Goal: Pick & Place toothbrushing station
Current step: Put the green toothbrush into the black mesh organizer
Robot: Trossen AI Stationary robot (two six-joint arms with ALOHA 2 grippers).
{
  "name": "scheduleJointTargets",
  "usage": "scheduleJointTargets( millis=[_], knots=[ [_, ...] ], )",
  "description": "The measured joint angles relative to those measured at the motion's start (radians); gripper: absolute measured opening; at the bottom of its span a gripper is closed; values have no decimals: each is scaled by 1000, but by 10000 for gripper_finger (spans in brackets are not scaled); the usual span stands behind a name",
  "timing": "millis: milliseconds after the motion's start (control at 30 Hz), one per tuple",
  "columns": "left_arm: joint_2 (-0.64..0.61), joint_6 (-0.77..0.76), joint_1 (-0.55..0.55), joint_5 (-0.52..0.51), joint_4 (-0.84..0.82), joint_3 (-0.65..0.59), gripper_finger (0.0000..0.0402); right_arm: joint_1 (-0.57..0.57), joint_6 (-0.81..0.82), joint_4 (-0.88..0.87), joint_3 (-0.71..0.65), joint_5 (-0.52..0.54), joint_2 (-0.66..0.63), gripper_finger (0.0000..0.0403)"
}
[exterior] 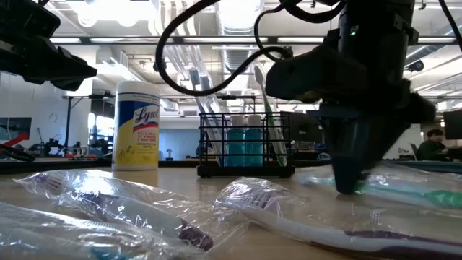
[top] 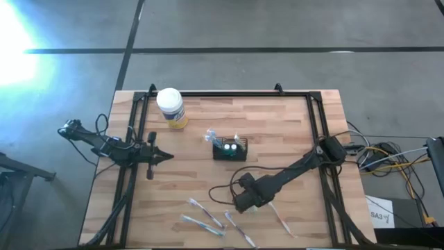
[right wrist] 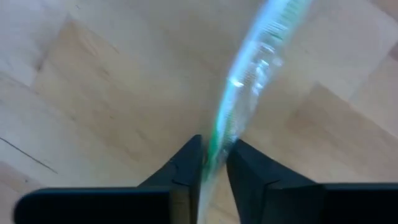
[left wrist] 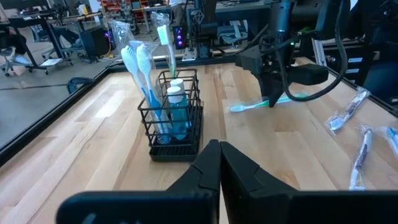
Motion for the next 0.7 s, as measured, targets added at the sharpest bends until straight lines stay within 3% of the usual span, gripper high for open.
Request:
scheduleJointTargets(
  millis=[133,433,700],
  knots=[
    [0,-11,0,0,-5,0,7,3,-38,5,11,144,-5,19],
    [0,-32,0,0,-6,0,14,47,-172,7,100,397,-91,15],
    [0,-33,0,-3,-6,0,6,190,-299,21,79,994,-296,14]
  ],
)
